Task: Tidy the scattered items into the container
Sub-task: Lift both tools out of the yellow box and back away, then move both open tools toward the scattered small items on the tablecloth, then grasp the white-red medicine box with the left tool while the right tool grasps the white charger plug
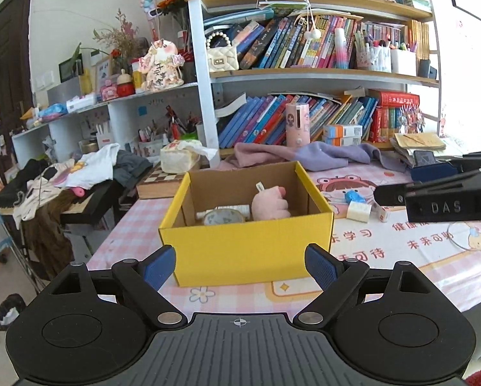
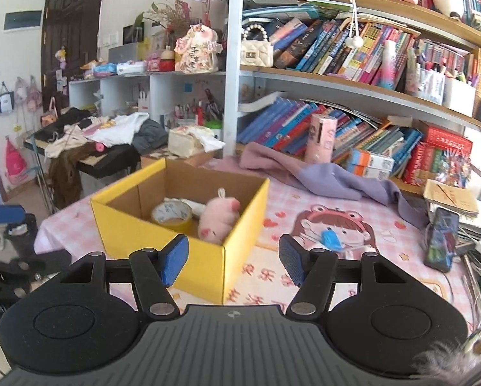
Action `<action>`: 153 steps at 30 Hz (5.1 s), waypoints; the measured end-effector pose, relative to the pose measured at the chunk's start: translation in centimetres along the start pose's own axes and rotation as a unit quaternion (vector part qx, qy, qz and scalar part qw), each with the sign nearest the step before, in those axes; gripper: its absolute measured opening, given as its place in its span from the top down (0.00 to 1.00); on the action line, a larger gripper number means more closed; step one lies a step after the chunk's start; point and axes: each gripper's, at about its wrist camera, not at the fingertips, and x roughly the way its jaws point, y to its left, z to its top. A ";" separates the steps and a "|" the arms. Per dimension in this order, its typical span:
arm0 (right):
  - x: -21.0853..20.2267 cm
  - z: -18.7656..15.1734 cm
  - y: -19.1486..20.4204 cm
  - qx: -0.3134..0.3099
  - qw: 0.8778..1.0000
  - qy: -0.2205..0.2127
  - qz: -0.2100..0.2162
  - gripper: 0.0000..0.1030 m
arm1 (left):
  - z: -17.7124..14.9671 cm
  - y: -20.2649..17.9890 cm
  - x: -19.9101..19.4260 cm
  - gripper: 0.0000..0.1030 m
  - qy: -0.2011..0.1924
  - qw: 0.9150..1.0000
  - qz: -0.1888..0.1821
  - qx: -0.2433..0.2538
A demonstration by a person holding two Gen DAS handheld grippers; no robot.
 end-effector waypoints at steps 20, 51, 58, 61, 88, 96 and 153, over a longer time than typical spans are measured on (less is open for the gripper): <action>-1.1 -5.7 2.2 -0.027 0.997 0.071 -0.028 0.28 | -3.7 -1.8 0.3 0.12 0.070 0.997 0.018 -0.009; -1.8 -7.7 0.5 -0.022 0.993 0.104 -0.042 0.08 | -3.9 -4.8 1.6 0.10 0.112 0.994 -0.019 0.004; -2.2 -7.9 -1.2 -0.013 0.992 0.109 -0.054 0.08 | -3.6 -6.4 2.2 0.10 0.117 0.993 -0.033 0.014; -2.4 -8.1 -1.9 -0.009 0.992 0.111 -0.059 0.08 | -3.5 -7.1 2.4 0.10 0.119 0.992 -0.038 0.018; -4.2 -9.3 -8.5 0.043 0.984 0.120 -0.128 0.07 | -1.6 -13.4 4.9 0.10 0.112 0.987 -0.099 0.057; -3.8 -9.3 -9.8 0.047 0.981 0.125 -0.137 0.07 | -1.2 -14.9 6.0 0.10 0.113 0.984 -0.115 0.071; 13.1 -5.0 -28.3 0.041 0.985 0.168 -0.009 0.58 | 6.1 -25.4 22.9 0.47 0.159 0.985 -0.070 0.015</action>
